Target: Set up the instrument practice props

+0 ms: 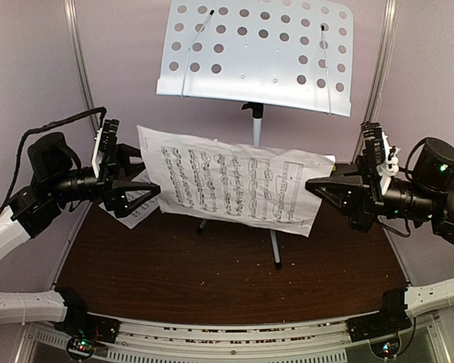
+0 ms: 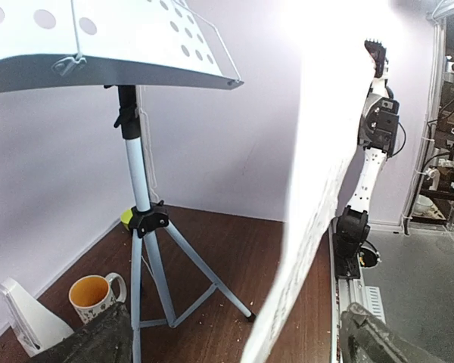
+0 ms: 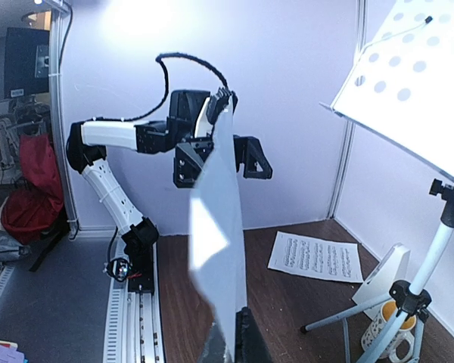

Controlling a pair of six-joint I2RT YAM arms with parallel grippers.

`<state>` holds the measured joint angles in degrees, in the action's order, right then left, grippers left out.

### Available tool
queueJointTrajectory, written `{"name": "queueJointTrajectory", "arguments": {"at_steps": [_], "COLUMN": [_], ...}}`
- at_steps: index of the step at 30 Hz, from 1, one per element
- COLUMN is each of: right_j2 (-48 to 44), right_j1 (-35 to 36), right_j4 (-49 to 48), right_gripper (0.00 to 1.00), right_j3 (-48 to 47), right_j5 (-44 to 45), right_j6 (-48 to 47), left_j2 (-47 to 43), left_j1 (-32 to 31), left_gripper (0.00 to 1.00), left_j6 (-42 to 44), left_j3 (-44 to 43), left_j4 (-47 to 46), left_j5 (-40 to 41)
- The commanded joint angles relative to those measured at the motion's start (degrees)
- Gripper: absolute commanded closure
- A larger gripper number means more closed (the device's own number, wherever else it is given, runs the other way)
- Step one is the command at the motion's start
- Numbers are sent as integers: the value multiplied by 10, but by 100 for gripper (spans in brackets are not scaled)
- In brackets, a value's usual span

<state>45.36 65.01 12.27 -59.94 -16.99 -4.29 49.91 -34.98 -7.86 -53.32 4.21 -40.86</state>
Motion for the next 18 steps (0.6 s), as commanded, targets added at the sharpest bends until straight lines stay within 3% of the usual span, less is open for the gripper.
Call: {"name": "queueJointTrajectory", "arguments": {"at_steps": [1,5,13,18], "right_j2": [-22,-37,-55,-58], "right_j1": [3,3,1,-5], "right_j4": [-41,-74,-138,-180], "right_gripper": [100,100,100,100], "right_j3": [12,24,77,109], "right_j5": [-26,-37,-10,-7], "right_j6": [25,48,68,85], "left_j2": [-12,-5,20,30], "left_j1": [0,1,-1,-6], "left_gripper": [3,8,82,100], "left_j6": [-18,-34,-122,-152], "left_j3": [33,41,47,39], "left_j4": [-130,-199,-327,-343], "left_j5": [8,-33,-119,-139]}}
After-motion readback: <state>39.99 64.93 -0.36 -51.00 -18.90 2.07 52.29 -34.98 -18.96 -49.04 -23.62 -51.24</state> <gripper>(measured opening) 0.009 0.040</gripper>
